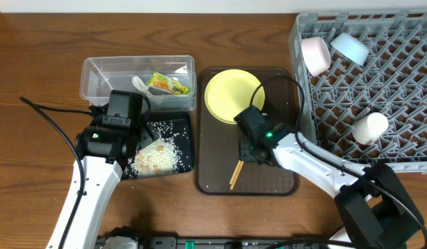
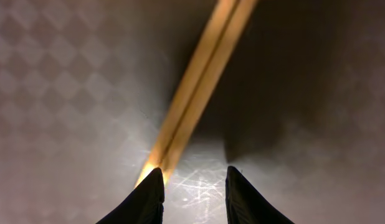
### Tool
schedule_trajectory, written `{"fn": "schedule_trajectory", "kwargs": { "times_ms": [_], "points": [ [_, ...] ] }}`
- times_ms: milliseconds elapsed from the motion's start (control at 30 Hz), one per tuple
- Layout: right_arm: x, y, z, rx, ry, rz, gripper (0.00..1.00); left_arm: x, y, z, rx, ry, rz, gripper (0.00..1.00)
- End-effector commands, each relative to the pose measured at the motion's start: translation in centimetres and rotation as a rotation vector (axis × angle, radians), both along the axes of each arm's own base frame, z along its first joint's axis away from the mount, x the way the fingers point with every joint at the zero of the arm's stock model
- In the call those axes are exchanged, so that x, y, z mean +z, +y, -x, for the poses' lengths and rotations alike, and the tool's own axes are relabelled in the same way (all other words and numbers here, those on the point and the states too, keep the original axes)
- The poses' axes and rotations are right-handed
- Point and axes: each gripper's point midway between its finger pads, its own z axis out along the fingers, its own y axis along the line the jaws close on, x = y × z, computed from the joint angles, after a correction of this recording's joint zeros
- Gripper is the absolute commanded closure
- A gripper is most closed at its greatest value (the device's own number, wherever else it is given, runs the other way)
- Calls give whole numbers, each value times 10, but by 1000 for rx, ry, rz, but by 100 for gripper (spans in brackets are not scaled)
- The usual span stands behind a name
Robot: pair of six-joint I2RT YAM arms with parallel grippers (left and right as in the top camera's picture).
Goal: Sort waste into correct bins and load items into the dishwasher rack
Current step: 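Lower the right gripper onto the chopsticks and grasp them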
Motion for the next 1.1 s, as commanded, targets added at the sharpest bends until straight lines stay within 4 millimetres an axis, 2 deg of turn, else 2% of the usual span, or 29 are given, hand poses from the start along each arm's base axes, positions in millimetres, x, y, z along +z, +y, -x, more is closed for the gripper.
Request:
{"fn": "schedule_trajectory", "kwargs": {
  "times_ms": [0, 167, 400, 867, 1067],
  "points": [
    [-3, -9, -2, -68, -27, 42, 70, 6, 5, -3, 27, -17, -14, 7],
    [-3, -6, -3, -66, -29, 30, 70, 6, 5, -3, 27, -17, -14, 7],
    [-1, 8, -3, -51, -17, -40, 69, 6, 5, -3, 27, -17, -14, 7],
    [-16, -4, 8, -80, 3, -18, 69, 6, 5, -3, 27, -17, -14, 7],
    [-16, -3, 7, -80, -2, -21, 69, 6, 5, -3, 27, -17, -14, 7]
  ]
}}
